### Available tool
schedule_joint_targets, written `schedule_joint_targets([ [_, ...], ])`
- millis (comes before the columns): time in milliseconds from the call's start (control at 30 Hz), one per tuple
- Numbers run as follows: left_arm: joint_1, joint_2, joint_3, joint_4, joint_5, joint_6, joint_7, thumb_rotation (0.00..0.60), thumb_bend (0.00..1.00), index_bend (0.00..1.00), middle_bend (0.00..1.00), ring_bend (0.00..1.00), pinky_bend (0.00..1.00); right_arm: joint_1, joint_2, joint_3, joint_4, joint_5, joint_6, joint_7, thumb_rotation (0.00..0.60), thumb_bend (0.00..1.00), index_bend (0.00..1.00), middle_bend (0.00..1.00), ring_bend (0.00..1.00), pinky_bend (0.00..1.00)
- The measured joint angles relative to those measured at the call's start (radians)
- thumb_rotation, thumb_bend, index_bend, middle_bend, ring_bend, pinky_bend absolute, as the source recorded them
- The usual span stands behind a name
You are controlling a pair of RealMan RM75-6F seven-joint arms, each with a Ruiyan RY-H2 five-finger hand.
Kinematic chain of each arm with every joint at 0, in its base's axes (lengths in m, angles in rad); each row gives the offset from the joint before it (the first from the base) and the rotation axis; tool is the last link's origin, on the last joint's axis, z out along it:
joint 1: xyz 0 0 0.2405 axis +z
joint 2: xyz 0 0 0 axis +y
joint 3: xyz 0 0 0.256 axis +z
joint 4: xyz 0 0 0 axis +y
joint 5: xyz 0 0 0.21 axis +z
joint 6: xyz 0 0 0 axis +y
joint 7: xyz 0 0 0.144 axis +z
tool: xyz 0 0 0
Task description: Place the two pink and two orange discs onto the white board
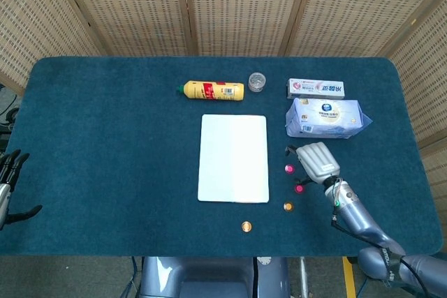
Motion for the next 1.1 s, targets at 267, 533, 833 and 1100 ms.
schedule_joint_targets([
  [267, -0.005, 0.004, 0.0, 0.001, -0.006, -0.015, -0.009, 0.6, 0.0, 0.0, 0.0, 0.0, 0.0, 0.062, -0.135, -0.001, 0.07, 0.195, -0.012, -0.186, 0.6, 0.26, 0.36, 0.9, 0.91, 1.0],
  [533, -0.008, 0.004, 0.002, 0.0, -0.007, -0.021, -0.006, 0.6, 0.0, 0.0, 0.0, 0.0, 0.0, 0.102, -0.205, -0.019, 0.117, 0.324, -0.006, -0.285, 0.6, 0.3, 0.36, 0.9, 0.91, 1.0],
  [833, -0.01, 0.002, 0.003, -0.002, -0.009, -0.027, -0.001, 0.6, 0.0, 0.0, 0.0, 0.0, 0.0, 0.117, -0.223, -0.034, 0.144, 0.359, 0.004, -0.3, 0.6, 0.35, 0.37, 0.9, 0.91, 1.0],
  [1100, -0.011, 0.001, 0.004, -0.003, -0.01, -0.031, 0.003, 0.6, 0.0, 0.0, 0.0, 0.0, 0.0, 0.109, -0.213, -0.049, 0.162, 0.342, 0.007, -0.277, 0.6, 0.36, 0.38, 0.9, 0.91, 1.0],
])
